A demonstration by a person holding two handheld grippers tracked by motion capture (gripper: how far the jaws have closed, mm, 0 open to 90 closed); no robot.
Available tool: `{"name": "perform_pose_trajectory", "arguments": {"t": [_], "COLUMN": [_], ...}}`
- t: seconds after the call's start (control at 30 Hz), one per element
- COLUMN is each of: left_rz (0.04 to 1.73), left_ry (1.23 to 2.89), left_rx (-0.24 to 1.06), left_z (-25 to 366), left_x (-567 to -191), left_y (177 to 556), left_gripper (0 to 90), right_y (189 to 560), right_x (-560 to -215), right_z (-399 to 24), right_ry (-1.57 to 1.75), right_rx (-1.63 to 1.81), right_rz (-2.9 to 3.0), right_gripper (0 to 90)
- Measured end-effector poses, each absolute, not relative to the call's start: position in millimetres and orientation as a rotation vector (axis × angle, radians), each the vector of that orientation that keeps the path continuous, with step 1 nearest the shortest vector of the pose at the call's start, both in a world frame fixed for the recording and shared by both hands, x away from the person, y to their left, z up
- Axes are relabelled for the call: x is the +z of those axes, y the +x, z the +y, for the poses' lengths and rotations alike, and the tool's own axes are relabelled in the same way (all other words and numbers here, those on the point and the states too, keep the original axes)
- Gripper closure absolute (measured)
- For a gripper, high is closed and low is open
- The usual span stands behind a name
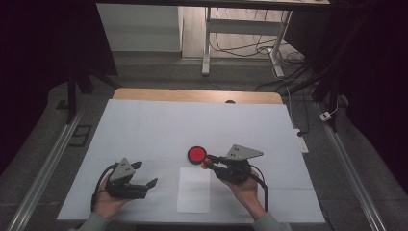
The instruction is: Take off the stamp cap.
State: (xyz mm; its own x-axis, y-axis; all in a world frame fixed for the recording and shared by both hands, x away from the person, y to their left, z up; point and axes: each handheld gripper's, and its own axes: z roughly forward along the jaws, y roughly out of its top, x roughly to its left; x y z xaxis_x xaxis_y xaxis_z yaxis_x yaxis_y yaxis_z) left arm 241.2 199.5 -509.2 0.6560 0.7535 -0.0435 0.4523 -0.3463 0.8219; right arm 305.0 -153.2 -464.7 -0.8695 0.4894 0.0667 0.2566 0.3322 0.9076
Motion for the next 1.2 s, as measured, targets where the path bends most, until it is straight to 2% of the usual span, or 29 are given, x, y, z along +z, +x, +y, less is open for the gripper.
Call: {"name": "perform_pose_trajectory", "arguments": {"t": [1.2], "left_rz": [0.777], "left_ry": [2.078], "left_rx": [0.364], "left_z": [142.7], "left_x": [-495.2], "left_y": [263.7], "left_gripper": [17.4], "right_y": [306.0], "right_x": [-467.2], "right_z": [-151.4], "right_ry": [0.675], "right_rx": [1.554], "right_rz": [2.385], "right_gripper": [73.4]}}
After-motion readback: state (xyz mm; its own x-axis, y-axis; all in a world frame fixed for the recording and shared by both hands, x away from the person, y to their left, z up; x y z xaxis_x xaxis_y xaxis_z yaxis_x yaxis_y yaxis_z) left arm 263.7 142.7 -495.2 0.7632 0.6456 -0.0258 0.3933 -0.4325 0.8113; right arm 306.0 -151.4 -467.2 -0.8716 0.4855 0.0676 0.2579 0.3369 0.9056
